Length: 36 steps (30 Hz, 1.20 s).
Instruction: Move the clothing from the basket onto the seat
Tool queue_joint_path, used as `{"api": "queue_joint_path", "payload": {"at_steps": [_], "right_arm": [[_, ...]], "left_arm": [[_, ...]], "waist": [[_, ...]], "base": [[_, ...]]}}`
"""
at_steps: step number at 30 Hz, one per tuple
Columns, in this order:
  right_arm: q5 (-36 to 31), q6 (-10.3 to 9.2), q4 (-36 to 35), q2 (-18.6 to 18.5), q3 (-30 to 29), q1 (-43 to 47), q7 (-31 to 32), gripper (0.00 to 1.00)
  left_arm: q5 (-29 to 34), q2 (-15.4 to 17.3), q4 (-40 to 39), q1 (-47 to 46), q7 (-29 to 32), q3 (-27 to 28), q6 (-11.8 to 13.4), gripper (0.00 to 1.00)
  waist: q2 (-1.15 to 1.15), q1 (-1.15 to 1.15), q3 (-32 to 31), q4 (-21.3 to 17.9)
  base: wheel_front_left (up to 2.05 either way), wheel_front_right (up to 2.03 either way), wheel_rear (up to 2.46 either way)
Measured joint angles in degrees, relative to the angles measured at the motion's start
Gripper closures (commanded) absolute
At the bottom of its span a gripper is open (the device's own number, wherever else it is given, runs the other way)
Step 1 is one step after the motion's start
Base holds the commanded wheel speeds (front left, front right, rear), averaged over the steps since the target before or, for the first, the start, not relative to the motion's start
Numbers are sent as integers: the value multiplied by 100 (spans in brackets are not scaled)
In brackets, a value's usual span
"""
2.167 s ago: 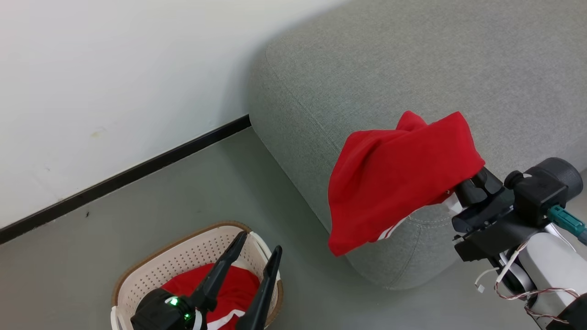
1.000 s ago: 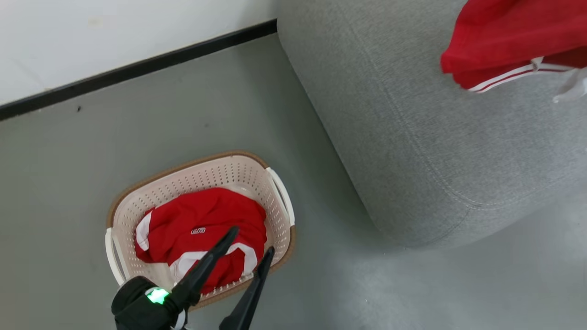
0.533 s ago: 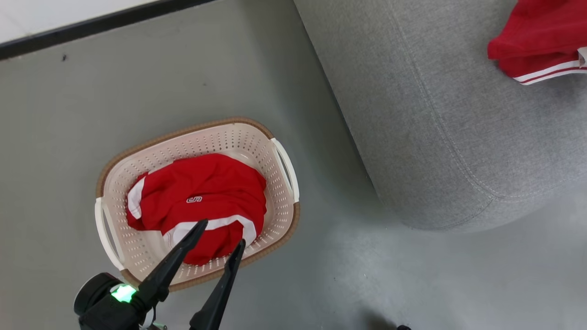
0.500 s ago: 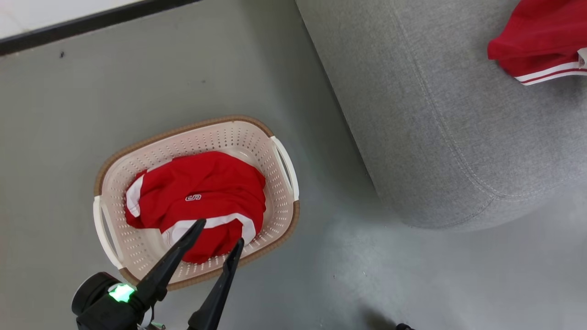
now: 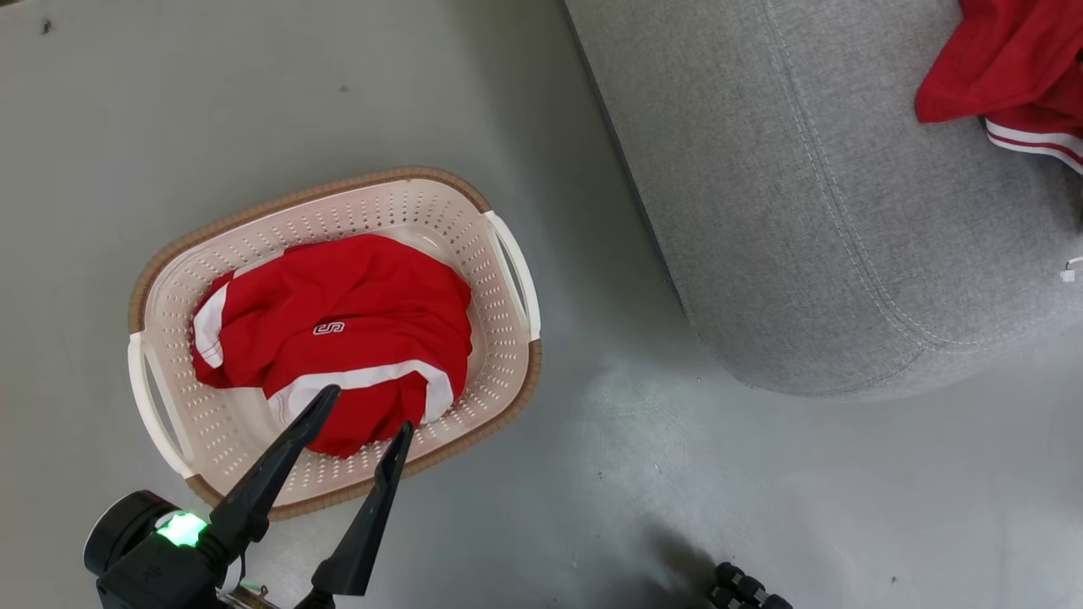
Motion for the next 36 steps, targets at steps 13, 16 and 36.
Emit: {"api": "queue_joint_path", "payload": {"at_steps": [13, 16, 36], "right_arm": [[-416, 109, 220, -30, 30, -28, 0, 0], [-576, 108, 169, -4, 94, 95, 0, 0], [-989, 389, -116, 252, 294, 1264, 0, 0]], "left_arm": [[-58, -265, 162, -75, -2, -161, -7, 0], [-66, -375, 232, -144, -19, -214, -14, 0], [-379, -1095, 1110, -362, -364, -407, -149, 0]], "waist": [[-1, -1, -243, -39], [-1, -1, -344, -30], [-2, -2, -1198, 225]], "base": [[0, 0, 0], [0, 0, 0], [0, 0, 0]]}}
